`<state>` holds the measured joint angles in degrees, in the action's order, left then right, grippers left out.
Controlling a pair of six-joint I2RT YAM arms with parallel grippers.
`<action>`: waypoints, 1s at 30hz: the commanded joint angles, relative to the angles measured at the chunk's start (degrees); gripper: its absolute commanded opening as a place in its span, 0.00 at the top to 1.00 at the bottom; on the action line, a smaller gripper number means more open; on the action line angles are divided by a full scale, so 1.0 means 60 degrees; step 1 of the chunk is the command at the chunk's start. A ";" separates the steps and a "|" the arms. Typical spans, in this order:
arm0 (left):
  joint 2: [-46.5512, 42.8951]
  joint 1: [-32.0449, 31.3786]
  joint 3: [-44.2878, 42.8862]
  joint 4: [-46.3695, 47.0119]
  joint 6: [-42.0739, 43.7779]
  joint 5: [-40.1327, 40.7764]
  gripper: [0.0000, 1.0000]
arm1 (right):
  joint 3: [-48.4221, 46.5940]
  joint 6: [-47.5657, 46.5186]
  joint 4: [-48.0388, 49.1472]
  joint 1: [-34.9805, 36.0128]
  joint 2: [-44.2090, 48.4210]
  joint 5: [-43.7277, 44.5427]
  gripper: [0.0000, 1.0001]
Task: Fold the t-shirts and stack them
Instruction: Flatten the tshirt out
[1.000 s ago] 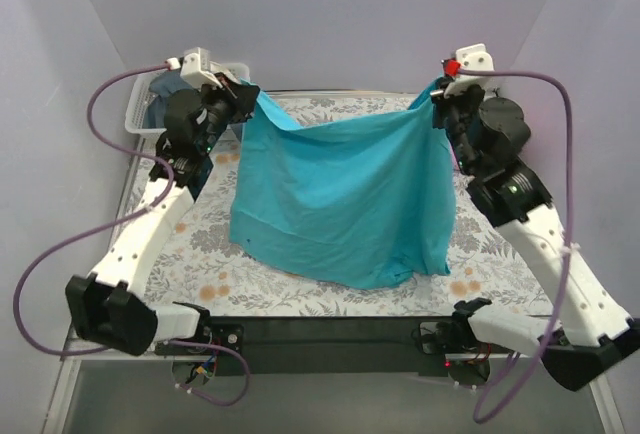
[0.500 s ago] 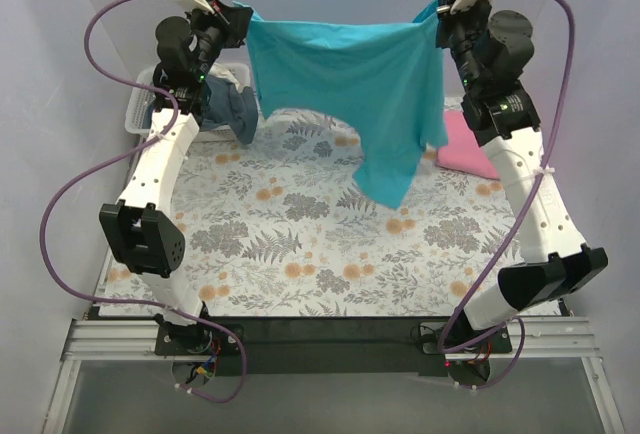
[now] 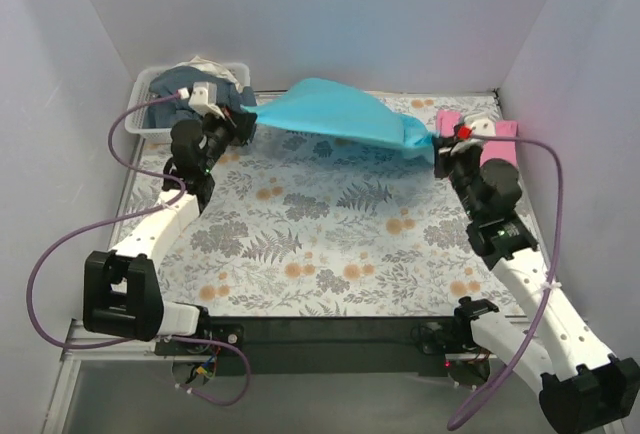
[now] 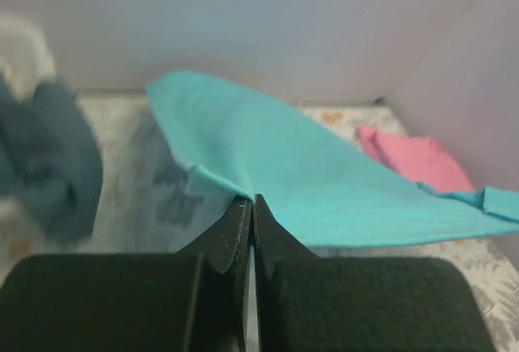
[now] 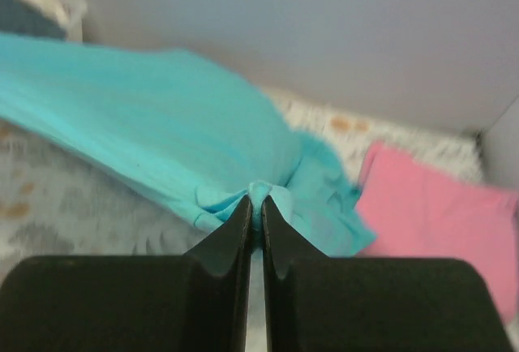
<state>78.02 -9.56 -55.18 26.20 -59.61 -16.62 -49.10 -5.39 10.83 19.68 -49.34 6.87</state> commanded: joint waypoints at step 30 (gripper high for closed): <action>0.1365 -0.2639 0.1741 -0.0397 -0.0845 0.1350 0.06 | 0.2207 0.2186 -0.0619 0.2403 -0.3171 0.1727 0.52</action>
<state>84.55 -23.59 -41.30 20.21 -65.36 -9.37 -34.92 7.31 3.20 34.15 -67.26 19.07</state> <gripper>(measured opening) 0.937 0.494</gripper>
